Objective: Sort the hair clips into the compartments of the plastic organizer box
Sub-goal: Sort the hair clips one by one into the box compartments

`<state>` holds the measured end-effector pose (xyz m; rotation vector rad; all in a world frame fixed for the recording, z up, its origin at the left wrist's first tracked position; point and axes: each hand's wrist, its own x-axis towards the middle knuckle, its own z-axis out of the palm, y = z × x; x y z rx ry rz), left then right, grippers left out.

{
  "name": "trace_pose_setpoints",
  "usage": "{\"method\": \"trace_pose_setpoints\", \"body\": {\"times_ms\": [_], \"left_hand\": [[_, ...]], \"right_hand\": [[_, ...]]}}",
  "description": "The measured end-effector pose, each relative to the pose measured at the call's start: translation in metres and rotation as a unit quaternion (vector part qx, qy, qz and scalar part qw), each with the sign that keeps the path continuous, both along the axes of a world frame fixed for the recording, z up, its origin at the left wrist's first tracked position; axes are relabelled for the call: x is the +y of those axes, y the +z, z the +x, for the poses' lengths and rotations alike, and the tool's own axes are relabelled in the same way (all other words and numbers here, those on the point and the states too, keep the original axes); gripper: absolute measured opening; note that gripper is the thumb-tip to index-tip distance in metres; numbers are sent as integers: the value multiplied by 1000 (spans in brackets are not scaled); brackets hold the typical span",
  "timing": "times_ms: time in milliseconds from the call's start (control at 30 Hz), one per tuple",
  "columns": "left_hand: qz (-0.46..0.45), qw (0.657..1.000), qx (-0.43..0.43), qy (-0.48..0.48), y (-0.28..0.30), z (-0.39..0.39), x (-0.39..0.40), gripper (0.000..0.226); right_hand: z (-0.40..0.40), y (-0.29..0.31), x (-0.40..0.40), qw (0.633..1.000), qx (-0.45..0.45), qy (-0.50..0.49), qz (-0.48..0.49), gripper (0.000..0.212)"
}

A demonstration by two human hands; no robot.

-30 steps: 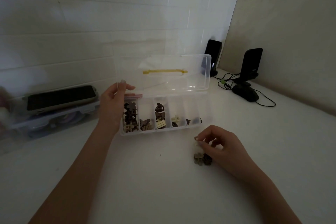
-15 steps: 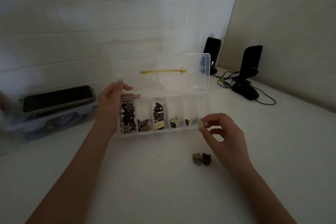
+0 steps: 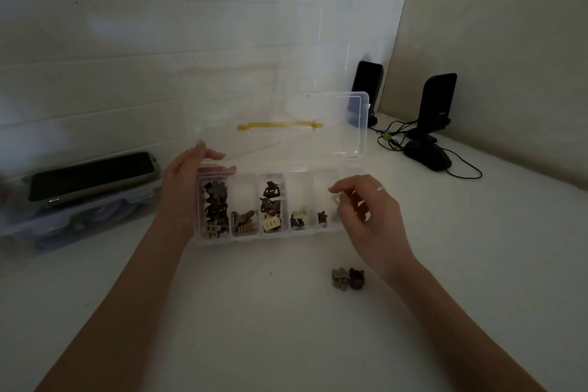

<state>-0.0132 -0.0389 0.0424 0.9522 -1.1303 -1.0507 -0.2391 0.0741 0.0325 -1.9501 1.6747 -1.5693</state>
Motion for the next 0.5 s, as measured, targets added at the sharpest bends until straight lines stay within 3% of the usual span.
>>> {"method": "trace_pose_setpoints", "body": {"times_ms": [233,500], "left_hand": [[38,999,12,-10,1,2,-1,31],[32,999,37,-17,1,2,-4,32]], "right_hand": [[13,3,-13,995,21,23,-91,15],[14,-12,-2,993,46,66,-87,18]]}}
